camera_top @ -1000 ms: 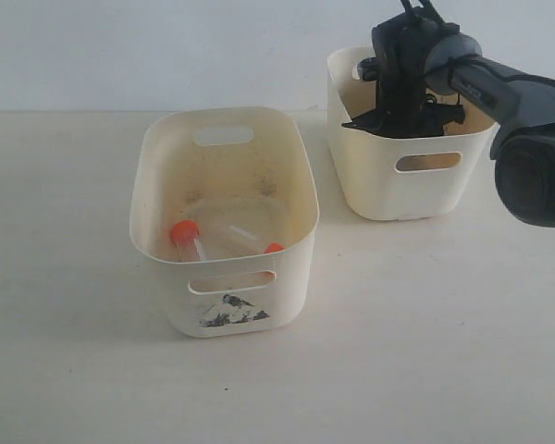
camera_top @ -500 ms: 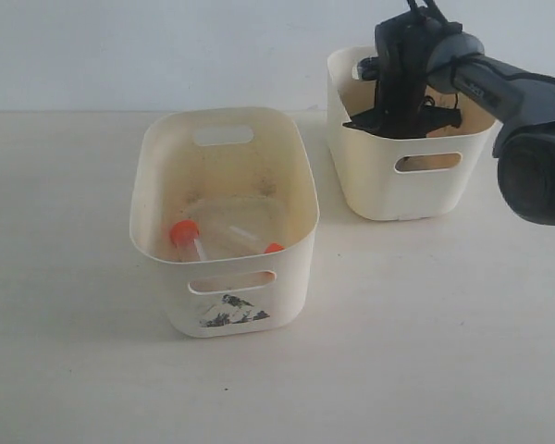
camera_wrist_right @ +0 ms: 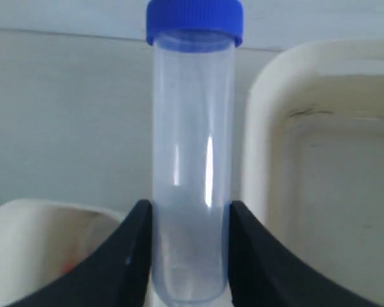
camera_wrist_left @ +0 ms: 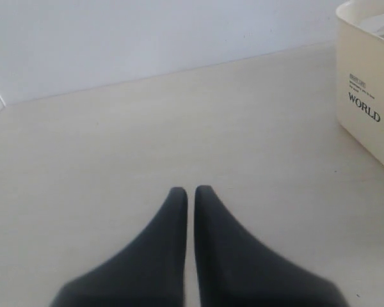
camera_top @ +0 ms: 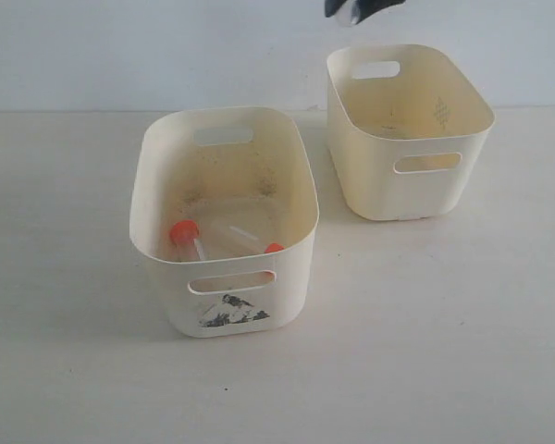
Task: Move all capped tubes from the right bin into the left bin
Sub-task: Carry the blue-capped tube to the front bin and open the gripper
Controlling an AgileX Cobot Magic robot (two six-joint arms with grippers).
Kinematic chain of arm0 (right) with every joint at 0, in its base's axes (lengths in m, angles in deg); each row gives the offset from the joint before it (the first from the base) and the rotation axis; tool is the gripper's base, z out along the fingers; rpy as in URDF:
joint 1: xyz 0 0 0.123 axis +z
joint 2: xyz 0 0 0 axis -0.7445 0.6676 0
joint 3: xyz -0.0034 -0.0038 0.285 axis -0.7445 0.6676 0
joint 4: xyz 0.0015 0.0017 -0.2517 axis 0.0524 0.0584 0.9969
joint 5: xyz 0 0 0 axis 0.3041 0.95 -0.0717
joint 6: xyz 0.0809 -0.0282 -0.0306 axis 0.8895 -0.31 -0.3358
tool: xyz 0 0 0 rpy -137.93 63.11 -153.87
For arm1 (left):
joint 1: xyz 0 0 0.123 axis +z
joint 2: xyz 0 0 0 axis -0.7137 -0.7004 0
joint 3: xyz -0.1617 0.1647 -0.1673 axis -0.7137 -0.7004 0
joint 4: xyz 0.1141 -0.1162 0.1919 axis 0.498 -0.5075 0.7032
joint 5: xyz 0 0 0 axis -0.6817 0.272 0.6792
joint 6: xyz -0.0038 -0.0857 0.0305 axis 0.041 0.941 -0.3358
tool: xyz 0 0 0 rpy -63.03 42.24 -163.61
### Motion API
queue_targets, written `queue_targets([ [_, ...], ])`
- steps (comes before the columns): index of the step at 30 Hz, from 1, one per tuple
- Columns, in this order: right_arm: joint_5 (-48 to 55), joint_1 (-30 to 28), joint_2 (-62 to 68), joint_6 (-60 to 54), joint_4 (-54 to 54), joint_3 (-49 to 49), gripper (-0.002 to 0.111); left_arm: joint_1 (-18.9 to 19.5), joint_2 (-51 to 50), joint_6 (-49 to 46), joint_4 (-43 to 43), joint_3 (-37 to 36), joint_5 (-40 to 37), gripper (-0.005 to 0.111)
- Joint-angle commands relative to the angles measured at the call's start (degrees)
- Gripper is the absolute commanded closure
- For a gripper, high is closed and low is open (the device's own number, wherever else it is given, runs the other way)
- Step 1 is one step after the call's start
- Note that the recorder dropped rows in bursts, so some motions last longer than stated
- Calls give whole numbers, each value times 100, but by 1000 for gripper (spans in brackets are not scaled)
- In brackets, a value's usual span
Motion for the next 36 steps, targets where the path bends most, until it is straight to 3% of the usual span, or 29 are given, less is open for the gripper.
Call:
queue_targets([
  [1,20,495,-713,-390,-357,846,109,-8,-3,54,-18,21,23,102],
  [7,20,1476,-1632,-933,-615,2319,109,-8,-3,54,-18,21,23,102],
  [10,20,1883,-1842,-1071,-117,2883,105,-8,-3,54,-18,21,23,102],
  [13,20,2054,-1852,-1187,271,3287,86,-8,-3,54,-18,21,23,102],
  [16,20,2076,-1852,-1082,155,3472,55,-8,-3,54,-18,21,23,102],
  [17,20,2076,-1852,-933,167,3472,55,-8,-3,54,-18,21,23,102],
  [19,20,2076,-1852,-572,203,3459,79,-8,-3,54,-18,21,23,102],
  [20,20,2076,-1852,-632,214,3436,100,-8,-3,54,-18,21,23,102],
  [21,20,2076,-1852,-655,228,3436,107,-8,-3,54,-18,21,23,102],
  [29,20,2010,-1924,-668,1154,3436,106,-8,-3,54,-18,21,23,102],
  [36,20,1383,-2730,-933,1201,3832,106,-8,-3,54,-18,21,23,102],
])
